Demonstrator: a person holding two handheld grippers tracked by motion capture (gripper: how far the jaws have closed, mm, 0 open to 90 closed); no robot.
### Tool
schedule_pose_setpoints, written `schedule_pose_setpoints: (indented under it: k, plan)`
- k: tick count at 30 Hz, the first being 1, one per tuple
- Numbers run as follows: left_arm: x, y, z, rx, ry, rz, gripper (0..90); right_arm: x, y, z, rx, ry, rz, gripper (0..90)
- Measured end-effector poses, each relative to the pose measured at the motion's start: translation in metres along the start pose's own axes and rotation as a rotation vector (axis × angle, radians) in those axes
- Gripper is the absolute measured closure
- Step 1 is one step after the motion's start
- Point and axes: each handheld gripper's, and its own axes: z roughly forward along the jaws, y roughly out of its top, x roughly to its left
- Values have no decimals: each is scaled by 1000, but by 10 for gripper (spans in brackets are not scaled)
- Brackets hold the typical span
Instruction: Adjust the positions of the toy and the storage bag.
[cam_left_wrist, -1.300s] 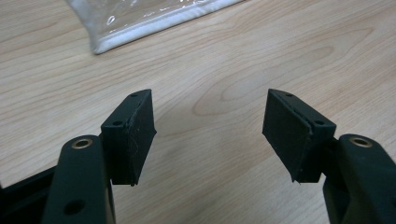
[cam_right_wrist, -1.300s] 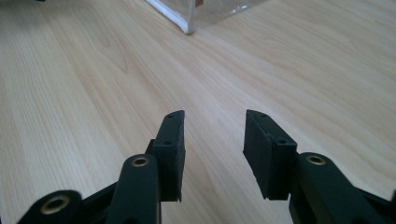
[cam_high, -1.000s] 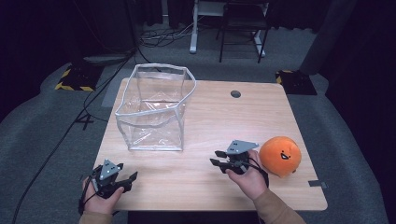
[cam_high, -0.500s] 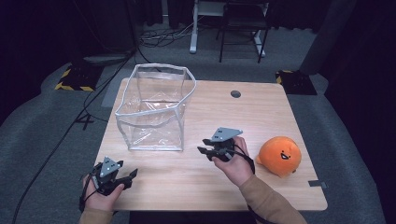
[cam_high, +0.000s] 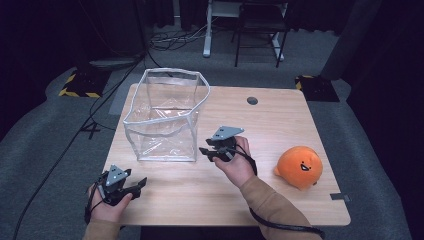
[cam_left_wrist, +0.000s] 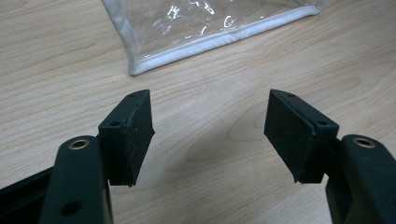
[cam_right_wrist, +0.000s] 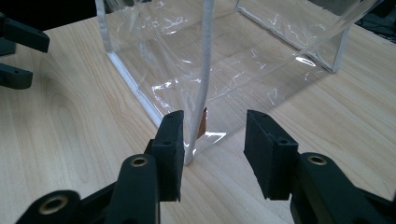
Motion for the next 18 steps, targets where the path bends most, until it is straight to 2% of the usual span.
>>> schedule_pose_setpoints:
  k: [4, 8, 12, 13, 16, 18]
  plan:
    - [1, 0, 0, 1, -4, -1, 329, -1, 2, 9, 3, 0, 12, 570]
    - [1, 0, -1, 6, -21, 5, 388, -1, 4, 17, 6, -10, 8, 569]
    - [1, -1, -4, -5, -11, -4, 379, -1, 8, 27, 13, 8, 11, 589]
    - [1, -1, -4, -5, -10, -7, 377, -1, 9, 29, 13, 13, 13, 620]
    - [4, -2, -4, -4, -5, -11, 374, 0, 10, 34, 34, 32, -5, 862]
    - [5, -2, -4, -10, -1, -17, 374, 1, 9, 33, 31, 36, -1, 875]
